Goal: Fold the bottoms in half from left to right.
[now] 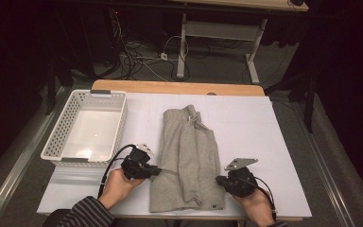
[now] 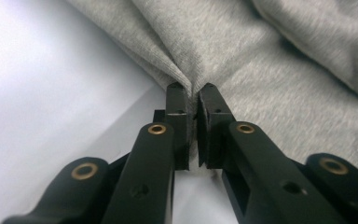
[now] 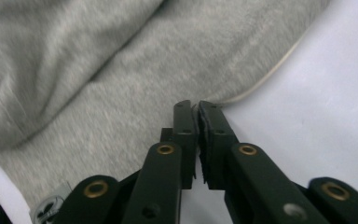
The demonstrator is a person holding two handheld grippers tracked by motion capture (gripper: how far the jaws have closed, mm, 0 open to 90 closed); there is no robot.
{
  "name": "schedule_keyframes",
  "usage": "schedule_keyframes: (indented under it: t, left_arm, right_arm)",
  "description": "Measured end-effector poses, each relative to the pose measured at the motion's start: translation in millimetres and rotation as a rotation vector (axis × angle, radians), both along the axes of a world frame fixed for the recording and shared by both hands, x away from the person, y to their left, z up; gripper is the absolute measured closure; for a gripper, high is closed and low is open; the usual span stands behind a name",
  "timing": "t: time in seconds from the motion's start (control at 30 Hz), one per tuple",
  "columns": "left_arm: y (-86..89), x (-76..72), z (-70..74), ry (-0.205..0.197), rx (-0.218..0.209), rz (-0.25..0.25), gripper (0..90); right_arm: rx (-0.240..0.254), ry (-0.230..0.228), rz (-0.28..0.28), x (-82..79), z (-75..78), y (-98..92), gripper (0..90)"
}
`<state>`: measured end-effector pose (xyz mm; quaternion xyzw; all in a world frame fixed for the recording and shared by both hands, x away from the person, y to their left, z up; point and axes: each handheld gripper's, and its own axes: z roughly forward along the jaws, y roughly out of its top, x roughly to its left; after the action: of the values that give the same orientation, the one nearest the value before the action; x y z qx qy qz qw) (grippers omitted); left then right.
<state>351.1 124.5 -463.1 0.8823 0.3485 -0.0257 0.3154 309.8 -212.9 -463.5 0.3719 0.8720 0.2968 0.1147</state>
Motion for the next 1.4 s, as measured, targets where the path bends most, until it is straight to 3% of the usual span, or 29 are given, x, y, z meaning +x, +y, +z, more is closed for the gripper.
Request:
schedule_keyframes:
  t: [0.1, 0.17, 0.33, 0.43, 0.7, 1.03, 1.17, 1.27, 1.4]
  left_arm:
    - [0.2, 1.5, -1.4, -0.002, -0.006, 0.005, 75.4]
    - [2.0, 4.0, -2.2, 0.0, -0.013, 0.025, 65.9]
    - [3.0, 6.1, -2.8, -0.036, -0.015, 0.067, 51.6]
    - [3.7, 9.0, -4.3, -0.039, -0.016, 0.079, 48.1]
    - [8.8, 13.4, -4.3, -0.047, -0.04, 0.103, 45.4]
    - [7.3, 17.6, -7.9, -0.061, -0.014, 0.115, 43.6]
    - [6.5, 17.9, -8.9, -0.059, -0.011, 0.114, 43.5]
    - [6.2, 17.9, -9.2, -0.061, -0.011, 0.114, 43.5]
    - [5.3, 17.6, -9.9, -0.065, -0.01, 0.111, 43.6]
  right_arm:
    - [0.042, -0.021, -0.015, 2.6, 6.6, 3.3, 77.2]
    - [0.085, -0.024, -0.007, 5.9, 11.3, 8.5, 74.7]
    - [0.124, -0.029, 0.036, 20.5, 19.0, 35.4, 67.4]
    - [0.133, -0.044, 0.047, 31.4, 22.9, 52.1, 63.3]
    - [0.12, -0.042, 0.075, 48.2, 29.8, 89.8, 59.7]
    - [0.026, 0.001, 0.044, 66.8, 12.6, 111.2, 52.3]
    - [-0.009, 0.014, 0.057, 66.6, 8.0, 115.6, 62.8]
    - [-0.022, 0.022, 0.091, 67.2, 6.9, 116.1, 84.9]
    - [-0.029, 0.005, 0.113, 64.0, 11.6, 113.6, 89.1]
